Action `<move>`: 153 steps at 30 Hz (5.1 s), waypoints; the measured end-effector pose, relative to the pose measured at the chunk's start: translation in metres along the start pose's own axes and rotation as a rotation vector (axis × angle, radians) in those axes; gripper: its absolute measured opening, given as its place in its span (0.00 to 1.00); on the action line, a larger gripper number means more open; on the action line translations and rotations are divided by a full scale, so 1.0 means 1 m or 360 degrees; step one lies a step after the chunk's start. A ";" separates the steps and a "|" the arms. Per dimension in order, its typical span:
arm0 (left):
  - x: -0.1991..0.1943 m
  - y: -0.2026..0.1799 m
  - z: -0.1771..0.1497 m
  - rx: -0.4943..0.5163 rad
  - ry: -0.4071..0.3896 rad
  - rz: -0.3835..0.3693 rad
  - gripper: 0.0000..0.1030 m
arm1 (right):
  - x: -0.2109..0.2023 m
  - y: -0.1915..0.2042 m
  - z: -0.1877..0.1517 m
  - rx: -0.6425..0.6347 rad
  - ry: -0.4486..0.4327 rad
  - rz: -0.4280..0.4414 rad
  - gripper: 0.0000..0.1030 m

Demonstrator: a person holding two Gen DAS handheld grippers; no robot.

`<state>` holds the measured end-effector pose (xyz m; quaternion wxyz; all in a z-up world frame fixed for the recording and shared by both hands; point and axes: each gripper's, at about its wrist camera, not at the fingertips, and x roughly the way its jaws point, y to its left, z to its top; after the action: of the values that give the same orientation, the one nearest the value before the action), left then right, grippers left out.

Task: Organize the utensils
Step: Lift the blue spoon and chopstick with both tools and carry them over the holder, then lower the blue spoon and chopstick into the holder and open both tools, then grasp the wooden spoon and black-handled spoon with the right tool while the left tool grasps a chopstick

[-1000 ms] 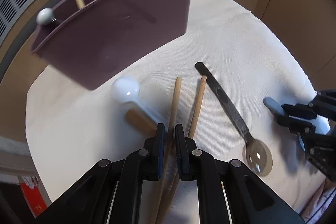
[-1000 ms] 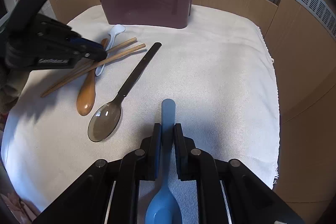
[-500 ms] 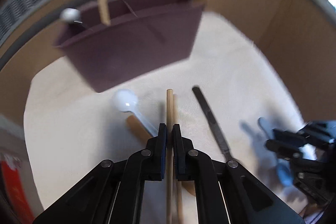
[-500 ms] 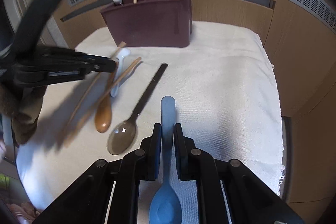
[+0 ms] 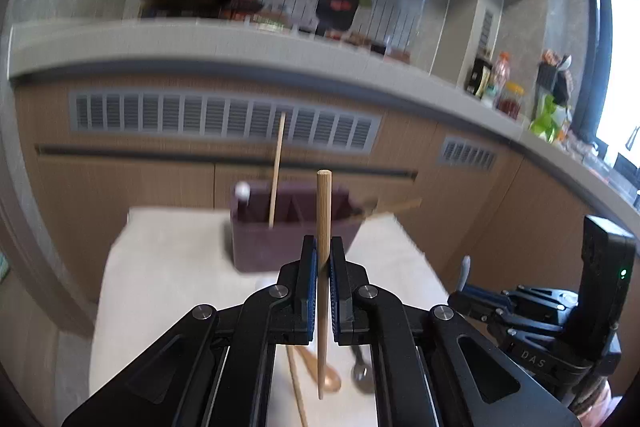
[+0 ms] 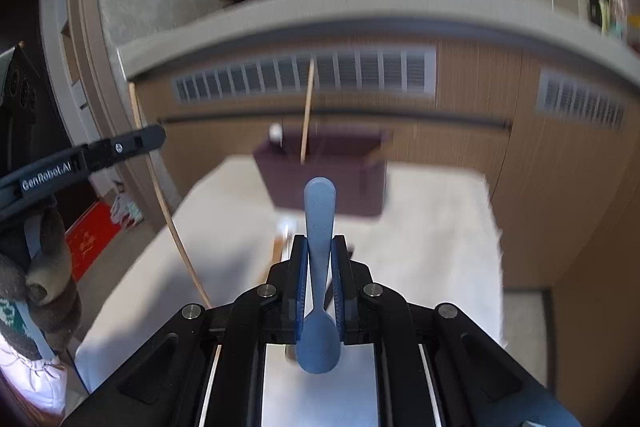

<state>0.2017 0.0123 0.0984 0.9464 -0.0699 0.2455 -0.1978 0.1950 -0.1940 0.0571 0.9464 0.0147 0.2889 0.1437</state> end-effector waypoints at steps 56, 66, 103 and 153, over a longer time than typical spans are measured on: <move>0.163 0.082 -0.009 -0.0099 0.0278 0.0237 0.60 | 0.119 -0.002 0.020 -0.0260 0.0075 -0.0350 0.75; 0.137 0.069 -0.112 -0.0087 0.0634 0.0293 0.64 | 0.129 -0.010 -0.060 -0.0164 0.0371 -0.0376 0.75; 0.110 0.112 -0.140 -0.0214 0.0689 0.0524 0.74 | 0.197 0.069 -0.066 -0.0164 0.0748 0.0111 0.21; 0.210 0.005 -0.124 0.0347 0.1074 0.0133 0.08 | 0.109 -0.032 -0.084 -0.0004 0.0540 0.0028 0.27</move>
<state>0.3105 -0.0734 -0.1022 0.8212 0.1109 0.5244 -0.1960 0.2432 -0.1986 -0.0752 0.8828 -0.0084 0.4441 0.1529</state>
